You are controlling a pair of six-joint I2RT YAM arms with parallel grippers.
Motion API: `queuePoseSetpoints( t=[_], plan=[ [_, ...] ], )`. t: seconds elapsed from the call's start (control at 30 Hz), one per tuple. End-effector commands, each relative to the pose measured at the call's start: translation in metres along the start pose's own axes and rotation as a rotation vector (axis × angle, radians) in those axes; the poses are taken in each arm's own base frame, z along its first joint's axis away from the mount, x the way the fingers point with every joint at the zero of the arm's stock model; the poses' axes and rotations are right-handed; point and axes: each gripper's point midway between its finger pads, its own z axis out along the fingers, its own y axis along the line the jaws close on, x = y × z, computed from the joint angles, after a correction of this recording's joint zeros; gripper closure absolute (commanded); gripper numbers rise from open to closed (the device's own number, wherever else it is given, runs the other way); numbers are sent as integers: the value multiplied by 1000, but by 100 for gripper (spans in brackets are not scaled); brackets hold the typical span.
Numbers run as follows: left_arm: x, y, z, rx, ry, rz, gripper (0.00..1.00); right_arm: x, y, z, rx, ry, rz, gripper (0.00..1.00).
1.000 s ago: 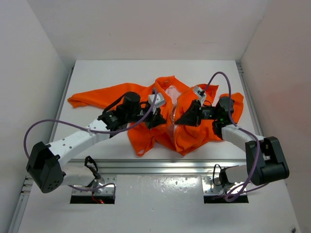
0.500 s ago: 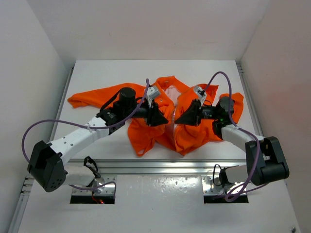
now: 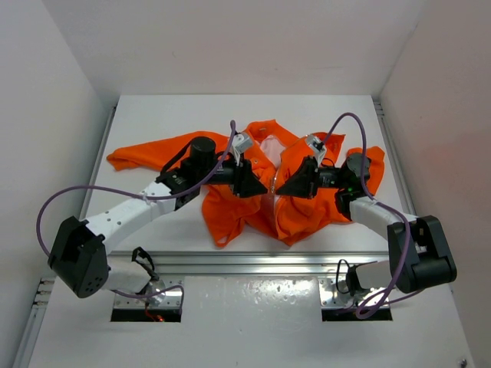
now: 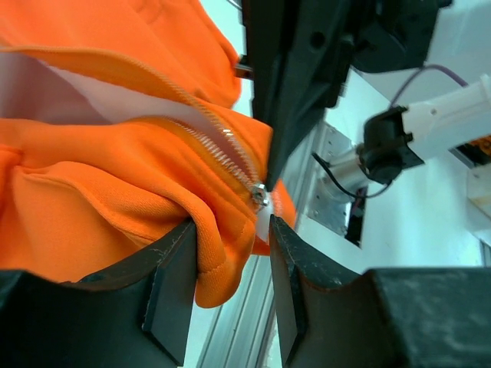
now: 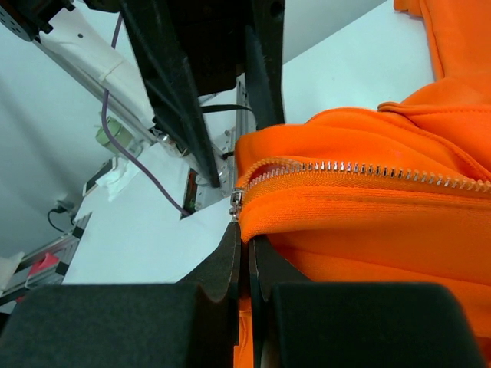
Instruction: Zip up the jacket
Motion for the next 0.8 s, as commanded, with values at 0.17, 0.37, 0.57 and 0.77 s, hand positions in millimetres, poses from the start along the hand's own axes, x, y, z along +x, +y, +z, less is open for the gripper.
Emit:
queuePoseSetpoints(
  t=[0.17, 0.37, 0.57, 0.77],
  plan=[
    [-41, -3, -26, -71, -127, 105, 53, -14, 12, 3, -29, -21, -134, 100],
    [-47, 0, -36, -98, -160, 117, 51, -13, 12, 3, -29, -21, -135, 100],
    [-35, -7, -33, -38, -121, 115, 48, -16, 13, 3, -29, -23, -141, 100],
    [-17, -9, -13, 32, -22, -16, 48, -17, 13, 4, -29, -25, -141, 100]
  ],
)
